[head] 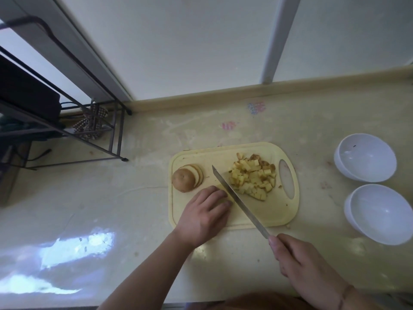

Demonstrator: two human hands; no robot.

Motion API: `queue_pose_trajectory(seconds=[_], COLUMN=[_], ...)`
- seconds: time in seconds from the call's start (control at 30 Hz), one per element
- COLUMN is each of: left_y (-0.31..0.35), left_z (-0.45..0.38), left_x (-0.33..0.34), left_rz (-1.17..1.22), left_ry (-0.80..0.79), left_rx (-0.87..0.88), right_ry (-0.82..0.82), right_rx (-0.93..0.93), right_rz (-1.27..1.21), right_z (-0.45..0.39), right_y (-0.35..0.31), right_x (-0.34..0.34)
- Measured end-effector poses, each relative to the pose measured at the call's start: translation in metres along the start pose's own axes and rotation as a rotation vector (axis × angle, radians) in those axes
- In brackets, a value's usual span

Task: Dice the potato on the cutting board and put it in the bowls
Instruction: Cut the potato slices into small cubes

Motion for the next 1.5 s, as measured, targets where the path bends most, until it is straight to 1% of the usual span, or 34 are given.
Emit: queue_pose_trajectory(seconds=[0.1, 0.33, 0.53, 0.7, 0.8, 0.97, 1.1, 1.27, 1.4, 1.5], left_y=[0.002, -0.002, -0.003, -0.003, -0.002, -0.004, -0.004, -0.003, -0.002, -0.001], left_z=[-0.003, -0.007, -0.01, -0.012, -0.011, -0.005, 0.005, 0.004, 0.002, 0.0], left_x=[0.001, 0.001, -0.002, -0.002, -0.002, -0.002, -0.004, -0.004, -0.004, -0.003], left_rz=[0.024, 0.063, 0.108, 0.126, 0.122, 0.109, 0.11, 0.115, 0.126, 0.122], left_ry=[0.029, 0.036, 0.066, 0.067, 0.064, 0.056, 0.11, 0.095, 0.093, 0.095], left_rx=[-0.021, -0.039, -0.028, -0.025, -0.02, -0.055, -0.142, -0.172, -0.186, -0.18], right_ry=[0.001, 0.01, 0.013, 0.006, 0.033, 0.108, 0.064, -0.021, -0.005, -0.011], right_rx=[0.014, 0.009, 0.024, -0.031, -0.063, -0.048, -0.055, -0.037, -0.025, 0.017], right_rz=[0.035, 0.071, 0.191, 0.193, 0.2, 0.131, 0.122, 0.177, 0.216, 0.26], right_z=[-0.001, 0.002, 0.006, -0.012, -0.026, -0.02, -0.011, 0.001, 0.004, 0.01], right_y=[0.0, 0.003, 0.008, -0.008, -0.023, -0.01, -0.005, -0.01, -0.006, -0.007], right_x=[0.001, 0.002, 0.009, 0.013, 0.014, 0.002, 0.005, 0.01, 0.013, 0.014])
Point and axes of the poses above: each hand's wrist, its own z-axis away from the middle knuckle, its own x-axis out of the palm, y = z × x, the point moved 4 cm from there along -z, towards the middle knuckle, and after that the axes turned 10 degrees about z, right-handed, at the moved point
